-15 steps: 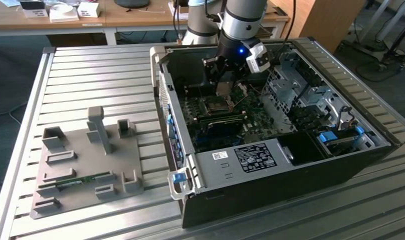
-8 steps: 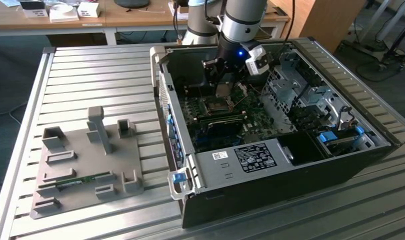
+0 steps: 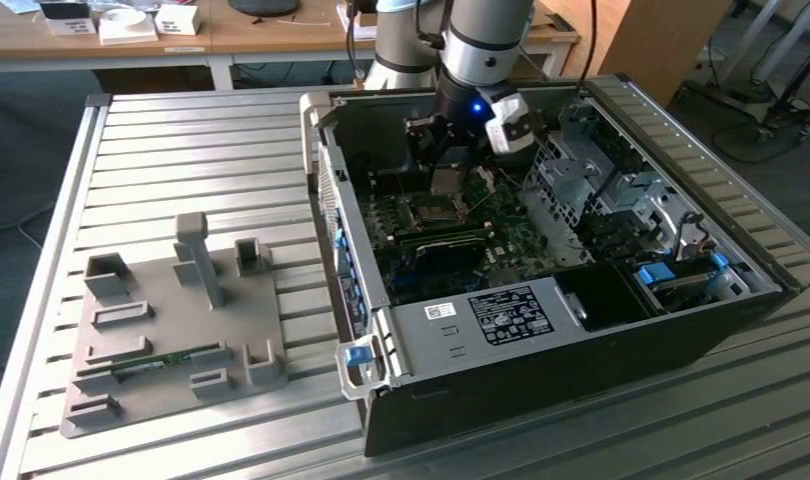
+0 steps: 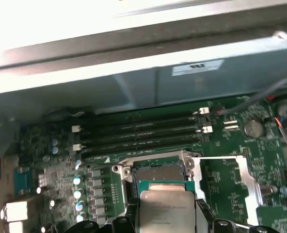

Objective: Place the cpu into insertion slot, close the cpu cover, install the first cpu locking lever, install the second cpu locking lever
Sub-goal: 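Place the cpu into insertion slot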

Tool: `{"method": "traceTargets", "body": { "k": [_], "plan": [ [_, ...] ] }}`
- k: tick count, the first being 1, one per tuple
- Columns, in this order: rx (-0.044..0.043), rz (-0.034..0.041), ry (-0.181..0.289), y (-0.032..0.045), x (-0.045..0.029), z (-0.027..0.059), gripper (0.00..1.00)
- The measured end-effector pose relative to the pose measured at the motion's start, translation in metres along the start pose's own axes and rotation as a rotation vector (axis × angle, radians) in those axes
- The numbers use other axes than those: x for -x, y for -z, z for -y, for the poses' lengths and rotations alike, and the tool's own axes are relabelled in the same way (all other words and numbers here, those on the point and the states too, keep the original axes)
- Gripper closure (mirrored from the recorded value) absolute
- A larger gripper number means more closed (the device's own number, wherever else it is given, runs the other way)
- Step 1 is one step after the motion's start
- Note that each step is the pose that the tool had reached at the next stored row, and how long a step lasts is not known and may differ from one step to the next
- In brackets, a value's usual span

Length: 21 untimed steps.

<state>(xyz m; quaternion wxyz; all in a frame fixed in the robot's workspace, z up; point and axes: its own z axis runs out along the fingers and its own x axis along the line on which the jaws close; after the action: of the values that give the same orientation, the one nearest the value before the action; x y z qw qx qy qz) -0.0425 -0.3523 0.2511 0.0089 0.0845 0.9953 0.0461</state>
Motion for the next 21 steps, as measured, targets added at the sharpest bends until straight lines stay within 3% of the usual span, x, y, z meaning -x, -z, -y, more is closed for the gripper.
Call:
{"method": "traceTargets", "body": {
  "k": [21],
  "plan": [
    [-0.0036,0.0357,-0.38,-0.0014,0.0,0.0001,0.46]
  ]
}}
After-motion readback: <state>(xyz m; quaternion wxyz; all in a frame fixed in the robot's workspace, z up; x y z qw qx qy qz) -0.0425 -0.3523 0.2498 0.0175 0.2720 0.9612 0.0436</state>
